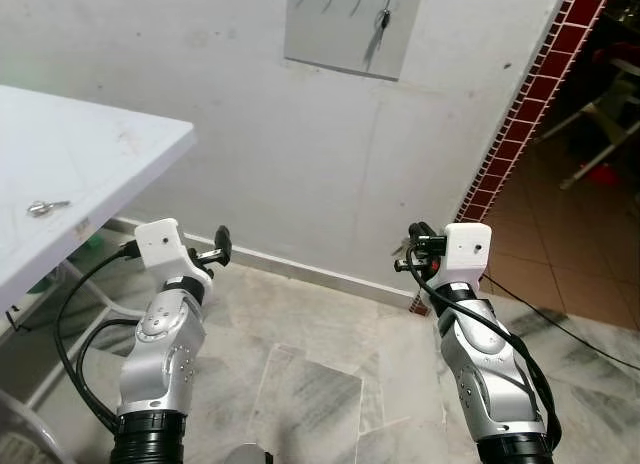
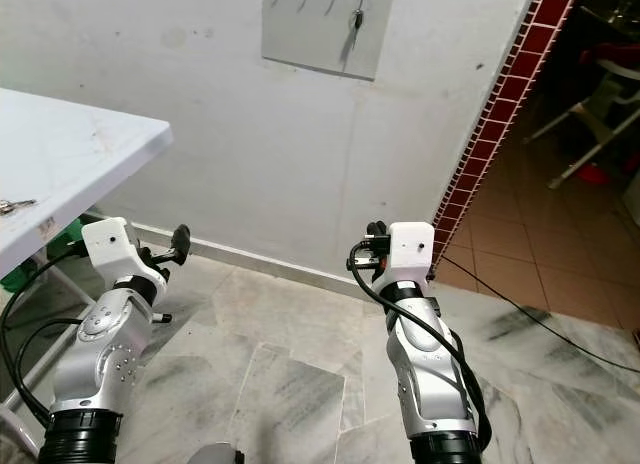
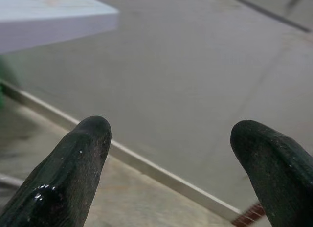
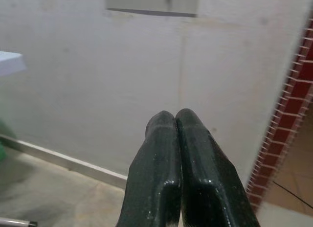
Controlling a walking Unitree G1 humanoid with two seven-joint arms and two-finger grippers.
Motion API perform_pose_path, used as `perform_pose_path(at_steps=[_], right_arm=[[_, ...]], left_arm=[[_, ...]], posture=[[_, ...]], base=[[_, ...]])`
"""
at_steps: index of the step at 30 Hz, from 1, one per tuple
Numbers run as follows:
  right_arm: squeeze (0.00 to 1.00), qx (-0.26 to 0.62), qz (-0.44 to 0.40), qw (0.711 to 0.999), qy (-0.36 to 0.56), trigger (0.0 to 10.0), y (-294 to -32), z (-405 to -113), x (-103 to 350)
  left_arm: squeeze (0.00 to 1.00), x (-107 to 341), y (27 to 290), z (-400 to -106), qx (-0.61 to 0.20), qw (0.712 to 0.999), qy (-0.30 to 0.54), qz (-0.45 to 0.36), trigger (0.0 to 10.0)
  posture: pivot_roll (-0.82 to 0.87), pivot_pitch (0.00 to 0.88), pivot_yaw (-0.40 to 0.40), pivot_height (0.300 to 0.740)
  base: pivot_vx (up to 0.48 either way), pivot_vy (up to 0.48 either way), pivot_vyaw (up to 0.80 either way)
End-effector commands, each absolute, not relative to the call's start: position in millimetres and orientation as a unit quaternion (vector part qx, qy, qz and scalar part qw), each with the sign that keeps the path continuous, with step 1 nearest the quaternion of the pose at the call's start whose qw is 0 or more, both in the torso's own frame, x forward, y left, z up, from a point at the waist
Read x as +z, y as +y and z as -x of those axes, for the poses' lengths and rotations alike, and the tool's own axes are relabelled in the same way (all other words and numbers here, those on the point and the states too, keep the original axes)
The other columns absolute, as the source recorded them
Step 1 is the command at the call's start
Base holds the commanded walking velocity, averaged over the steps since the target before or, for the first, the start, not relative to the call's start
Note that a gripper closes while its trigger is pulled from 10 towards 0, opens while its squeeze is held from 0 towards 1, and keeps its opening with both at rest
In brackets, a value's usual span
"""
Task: Hang keys on a hook
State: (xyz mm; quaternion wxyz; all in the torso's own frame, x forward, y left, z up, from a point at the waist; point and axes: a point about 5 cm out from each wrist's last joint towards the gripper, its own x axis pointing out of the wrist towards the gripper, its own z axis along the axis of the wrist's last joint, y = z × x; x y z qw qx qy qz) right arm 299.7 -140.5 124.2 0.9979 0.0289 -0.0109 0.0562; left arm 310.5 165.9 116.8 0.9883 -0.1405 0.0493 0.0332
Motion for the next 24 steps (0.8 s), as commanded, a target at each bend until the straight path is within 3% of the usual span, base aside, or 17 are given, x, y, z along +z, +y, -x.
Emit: perform_pose_path(at_steps=[1, 5, 16, 24], right_arm=[[0.0, 0.045, -0.021, 0.999, -0.02, 10.0, -148.8, -298.4, 129.5], [0.0, 0.046, -0.018, 0.999, -0.023, 10.0, -148.9, -298.8, 130.3], [0.0, 0.017, -0.05, 0.998, -0.041, 10.0, -164.6, -299.4, 134.4], [0.0, 0.018, -0.074, 0.996, -0.045, 10.0, -161.4, -292.7, 130.9]], left_arm=[[0.0, 124.5, 160.5, -312.0, 0.016, 0.991, 0.034, 0.129, 10.0], [0.0, 121.8, 163.0, -314.8, 0.034, 0.993, 0.043, 0.104, 10.0], [0.0, 115.7, 154.4, -303.5, -0.03, 0.998, 0.048, 0.041, 10.0], [0.0, 111.1, 130.6, -291.0, -0.089, 0.995, 0.044, 0.008, 10.0]], posture=[[0.04, 0.0, -0.07, 0.702], [0.04, 0.0, -0.068, 0.702], [0.03, 0.0, -0.041, 0.702], [0.02, 0.008, -0.029, 0.702]], base=[[0.48, 0.0, 0.0], [0.24, 0.0, 0.0], [0.0, 0.0, 0.0], [0.0, 0.0, 0.0]])
